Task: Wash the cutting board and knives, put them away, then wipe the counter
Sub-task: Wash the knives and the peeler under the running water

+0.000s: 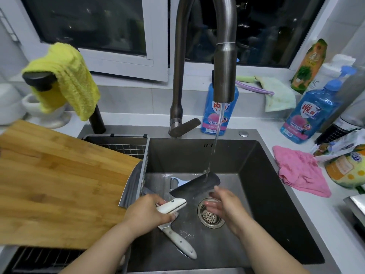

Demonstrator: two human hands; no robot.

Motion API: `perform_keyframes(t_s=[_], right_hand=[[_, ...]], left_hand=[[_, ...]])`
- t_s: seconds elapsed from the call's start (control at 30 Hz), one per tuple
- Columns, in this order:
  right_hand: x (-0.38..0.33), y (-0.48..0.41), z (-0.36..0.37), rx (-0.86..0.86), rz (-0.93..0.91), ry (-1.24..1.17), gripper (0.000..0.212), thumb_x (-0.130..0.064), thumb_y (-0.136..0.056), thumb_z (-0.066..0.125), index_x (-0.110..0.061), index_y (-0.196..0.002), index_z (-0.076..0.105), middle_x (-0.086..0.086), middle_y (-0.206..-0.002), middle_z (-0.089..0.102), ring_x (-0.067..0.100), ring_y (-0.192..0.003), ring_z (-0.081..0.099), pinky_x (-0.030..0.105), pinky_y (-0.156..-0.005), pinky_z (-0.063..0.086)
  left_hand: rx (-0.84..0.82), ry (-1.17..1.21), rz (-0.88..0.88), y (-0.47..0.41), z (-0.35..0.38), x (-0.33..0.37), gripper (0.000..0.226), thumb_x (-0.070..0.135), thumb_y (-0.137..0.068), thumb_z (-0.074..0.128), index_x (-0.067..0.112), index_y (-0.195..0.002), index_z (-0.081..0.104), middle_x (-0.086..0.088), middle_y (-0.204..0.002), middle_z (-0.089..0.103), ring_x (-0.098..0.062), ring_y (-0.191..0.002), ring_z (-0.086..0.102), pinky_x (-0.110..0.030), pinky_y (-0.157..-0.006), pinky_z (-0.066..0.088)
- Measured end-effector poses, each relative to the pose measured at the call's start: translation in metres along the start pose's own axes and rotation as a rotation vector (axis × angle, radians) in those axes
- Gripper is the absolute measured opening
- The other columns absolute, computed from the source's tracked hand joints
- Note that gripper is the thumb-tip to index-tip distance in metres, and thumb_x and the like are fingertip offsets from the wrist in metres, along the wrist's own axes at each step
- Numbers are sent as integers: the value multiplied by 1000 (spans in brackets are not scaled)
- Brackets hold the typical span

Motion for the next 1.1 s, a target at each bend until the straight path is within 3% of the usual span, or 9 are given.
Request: perform_keyframes(t_s=[0.1,0.23,0.47,0.57,0.7,0.77,0.83,0.97,1.1], right_hand=[[-9,7,18,-65,24,-104,20,-21,-97,43,-5,-89,52,14,-89,57,20,-60,62,22,-46,54],[-24,11,34,-69,-17,-100,24,-4,-96,40,0,-75,50,13,-67,55,9,-34,60,18,-35,49],[-45,20,74,-167,-119,4,23,-3,-93,41,0,-75,54,3,-45,62,6,-34,59,16,-37,50],[-55,23,98,-222,-166,17,20,-8,-95,41,-3,-83,56,8,-63,63,8,-42,62,16,-43,52],[-66,22,136,-338,-258,98,32,-22,-100,30,-9,-98,59,8,-95,64,17,-85,63,21,-74,52],[-65,16,149,-339,-324,279,39,-22,-101,26,-4,-118,57,9,-117,59,20,-113,55,27,-96,41],[-58,5,157,-345,-411,528,38,-18,-101,27,-8,-128,51,7,-134,51,19,-128,43,24,-103,30],[-38,-11,168,-479,-523,874,43,-6,-97,27,-11,-139,39,2,-152,27,13,-142,19,20,-113,13],[-25,-17,177,-566,-618,1135,50,-7,-96,29,-12,-146,23,0,-157,10,10,-145,6,22,-116,4]], left_hand=[[-54,68,12,9,-5,-1,25,41,-71,72,35,-63,49,15,-64,52,-3,-57,49,-19,-52,35],[-105,236,-17,21,-17,-9,20,32,-76,72,27,-64,56,8,-54,54,-2,-38,46,-20,-47,37],[-236,463,-60,52,-54,-19,32,29,-79,69,-2,-86,64,-1,-59,57,-7,-43,51,-19,-49,43],[-47,470,-31,61,-72,-24,17,25,-81,67,12,-70,64,10,-44,57,2,-41,49,-10,-48,38],[207,395,-53,72,-87,-39,31,29,-84,63,18,-56,57,13,-37,49,3,-39,43,-11,-44,30],[300,316,-96,74,-90,-52,36,45,-78,59,14,-61,61,7,-45,50,-2,-45,43,-17,-46,28],[359,225,-144,72,-90,-67,28,44,-80,60,19,-70,62,4,-54,53,-4,-52,47,-17,-48,32],[379,26,-226,66,-84,-87,14,41,-86,55,28,-85,59,5,-58,54,-3,-54,49,-16,-42,33],[320,-39,-256,49,-64,-103,26,44,-86,53,22,-96,62,5,-74,63,-16,-73,59,-25,-58,38]])
Point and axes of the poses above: each hand's wrist, its own y-axis away from the middle knuckle, its own z-axis out of the palm, x = y × z, the point moved 5 cm from there along -y, towards the middle knuckle
